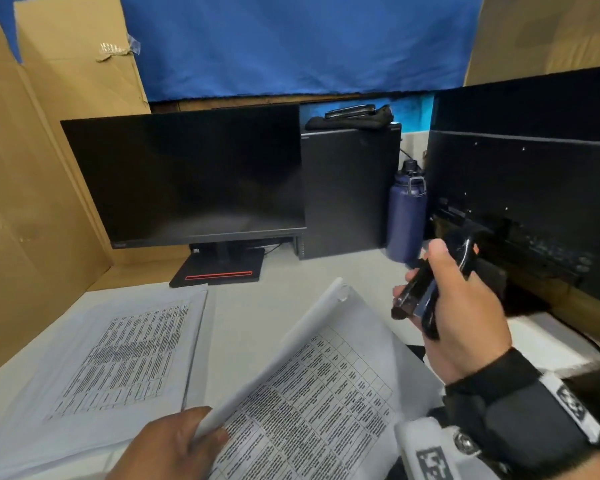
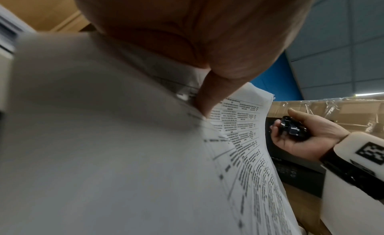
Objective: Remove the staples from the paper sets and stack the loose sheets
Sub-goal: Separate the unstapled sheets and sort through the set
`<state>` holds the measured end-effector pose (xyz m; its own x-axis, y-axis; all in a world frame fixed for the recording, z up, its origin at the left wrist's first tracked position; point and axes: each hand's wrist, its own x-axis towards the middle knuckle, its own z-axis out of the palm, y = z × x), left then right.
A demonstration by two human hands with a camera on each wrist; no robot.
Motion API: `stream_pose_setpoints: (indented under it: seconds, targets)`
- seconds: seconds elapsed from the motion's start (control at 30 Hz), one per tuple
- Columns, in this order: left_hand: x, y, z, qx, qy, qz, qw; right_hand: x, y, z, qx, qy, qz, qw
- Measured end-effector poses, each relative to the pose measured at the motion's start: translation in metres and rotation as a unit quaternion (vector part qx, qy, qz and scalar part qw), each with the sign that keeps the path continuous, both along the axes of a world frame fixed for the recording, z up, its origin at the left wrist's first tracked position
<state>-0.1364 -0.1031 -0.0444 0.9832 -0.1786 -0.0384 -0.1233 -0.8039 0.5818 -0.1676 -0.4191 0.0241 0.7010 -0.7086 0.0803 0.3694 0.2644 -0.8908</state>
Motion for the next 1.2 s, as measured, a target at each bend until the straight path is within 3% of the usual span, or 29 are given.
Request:
stream_pose_setpoints:
  seconds: [0.13,0.43,0.83,1.2]
  targets:
    - [-0.004,0.002,-0.002,0.003,-0.014,-0.02,1.0,0.004,0.019,-0.006,-0.031,-0.027,-0.066,0.997]
    - [0.001,0.009,-0.018,0.004,-0.033,-0.062,0.998,0.003,0.033,-0.007,-0.049,-0.047,-0.1,0.993]
    - [-0.002,0.008,-0.023,-0.032,-0.023,-0.111,0.993,0.001,0.041,-0.012,-0.067,-0.038,-0.085,0.993]
    - [-0.007,0.003,-0.023,0.002,-0.024,-0.134,0.991,-0.003,0.047,-0.015,-0.101,-0.054,-0.076,0.99]
